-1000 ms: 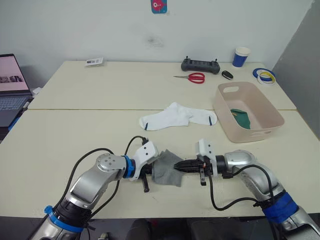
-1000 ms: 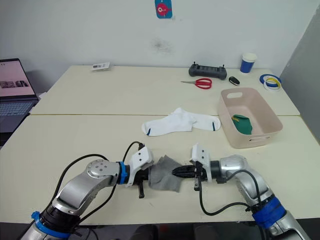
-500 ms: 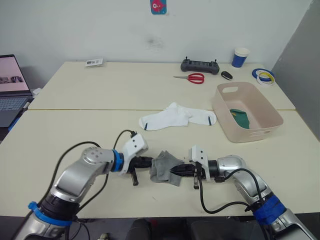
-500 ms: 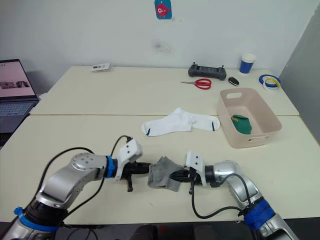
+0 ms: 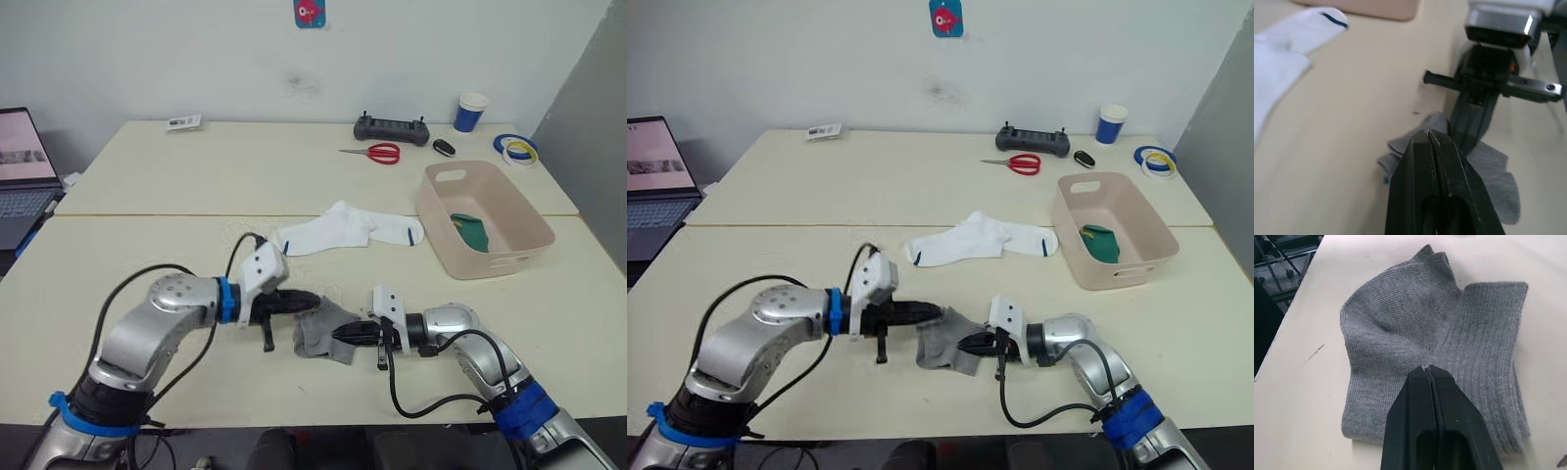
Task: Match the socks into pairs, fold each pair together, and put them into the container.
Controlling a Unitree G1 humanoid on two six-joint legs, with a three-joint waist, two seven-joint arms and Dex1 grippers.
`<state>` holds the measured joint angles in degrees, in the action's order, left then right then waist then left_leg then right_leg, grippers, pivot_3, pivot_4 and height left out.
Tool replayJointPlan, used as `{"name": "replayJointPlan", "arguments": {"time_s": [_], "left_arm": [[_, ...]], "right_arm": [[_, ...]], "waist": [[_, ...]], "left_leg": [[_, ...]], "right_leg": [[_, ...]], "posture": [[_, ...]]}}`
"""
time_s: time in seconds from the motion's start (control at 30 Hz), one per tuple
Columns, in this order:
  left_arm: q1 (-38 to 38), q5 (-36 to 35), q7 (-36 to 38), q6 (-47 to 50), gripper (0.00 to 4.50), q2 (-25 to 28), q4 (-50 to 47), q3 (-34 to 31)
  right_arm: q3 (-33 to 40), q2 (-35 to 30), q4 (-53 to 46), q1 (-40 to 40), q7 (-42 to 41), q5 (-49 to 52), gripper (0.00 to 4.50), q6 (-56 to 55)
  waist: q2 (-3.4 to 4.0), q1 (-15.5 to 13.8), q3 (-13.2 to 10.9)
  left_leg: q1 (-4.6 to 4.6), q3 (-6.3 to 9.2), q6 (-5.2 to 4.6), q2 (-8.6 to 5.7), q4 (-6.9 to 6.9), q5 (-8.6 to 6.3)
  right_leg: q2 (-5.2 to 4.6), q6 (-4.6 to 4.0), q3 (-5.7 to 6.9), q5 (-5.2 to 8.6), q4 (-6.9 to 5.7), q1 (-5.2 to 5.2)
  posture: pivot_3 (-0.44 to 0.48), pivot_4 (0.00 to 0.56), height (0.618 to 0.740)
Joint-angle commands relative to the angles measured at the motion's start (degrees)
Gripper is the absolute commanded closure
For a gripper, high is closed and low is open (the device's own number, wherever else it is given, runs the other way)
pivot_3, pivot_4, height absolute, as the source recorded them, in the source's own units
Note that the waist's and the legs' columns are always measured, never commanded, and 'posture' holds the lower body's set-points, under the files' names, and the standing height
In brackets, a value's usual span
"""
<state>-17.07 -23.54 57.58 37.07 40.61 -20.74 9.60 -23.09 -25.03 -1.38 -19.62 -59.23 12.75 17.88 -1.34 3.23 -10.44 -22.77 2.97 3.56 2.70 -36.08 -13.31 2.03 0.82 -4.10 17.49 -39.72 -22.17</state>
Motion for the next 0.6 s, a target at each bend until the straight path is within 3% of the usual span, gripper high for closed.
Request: {"name": "replayJointPlan", "arguments": {"time_s": [0.03, 0.27, 0.47, 0.6], "left_arm": [[1.26, 6.15, -2.02, -4.93, 4.50, 0.36, 1.13, 3.87], [2.94, 13.03, -2.72, -10.68, 4.50, 1.69, 7.39, 6.43], [4.18, 15.00, -2.79, -14.23, 4.50, 0.74, 11.16, 7.30], [3.76, 14.41, -2.74, -14.27, 4.50, -0.21, 11.43, 7.02]], "right_arm": [[-0.15, -0.54, -0.13, 0.67, 0.44, -1.09, 4.46, 1.73], [0.16, -1.35, -1.67, 0.96, 0.33, -0.75, 4.46, 3.10], [5.50, -3.25, -12.01, -0.01, 1.41, 7.56, 4.46, 17.95], [10.96, -6.18, -19.17, -0.33, 1.91, 16.07, 3.23, 30.27]], "waist": [[0.00, -0.04, 0.00], [0.01, -0.06, 0.00], [0.02, -0.15, 0.01], [0.02, -0.30, 0.01]], "left_leg": [[0.00, 0.00, 0.00, 0.00, 0.00, 0.00], [0.01, -0.02, 0.00, -0.01, -0.01, 0.00], [0.03, -0.03, 0.00, -0.03, -0.01, 0.00], [0.02, -0.01, 0.00, -0.04, -0.02, 0.00]], "right_leg": [[0.00, 0.00, 0.00, 0.00, 0.00, 0.00], [0.00, -0.01, 0.01, 0.00, -0.01, 0.01], [-0.04, -0.01, 0.00, 0.00, -0.03, 0.04], [-0.05, -0.01, 0.01, 0.00, -0.05, 0.05]], "posture": [[0.000, 0.150, 0.740], [0.000, 0.150, 0.740], [0.000, 0.150, 0.740], [0.000, 0.150, 0.740]]}}
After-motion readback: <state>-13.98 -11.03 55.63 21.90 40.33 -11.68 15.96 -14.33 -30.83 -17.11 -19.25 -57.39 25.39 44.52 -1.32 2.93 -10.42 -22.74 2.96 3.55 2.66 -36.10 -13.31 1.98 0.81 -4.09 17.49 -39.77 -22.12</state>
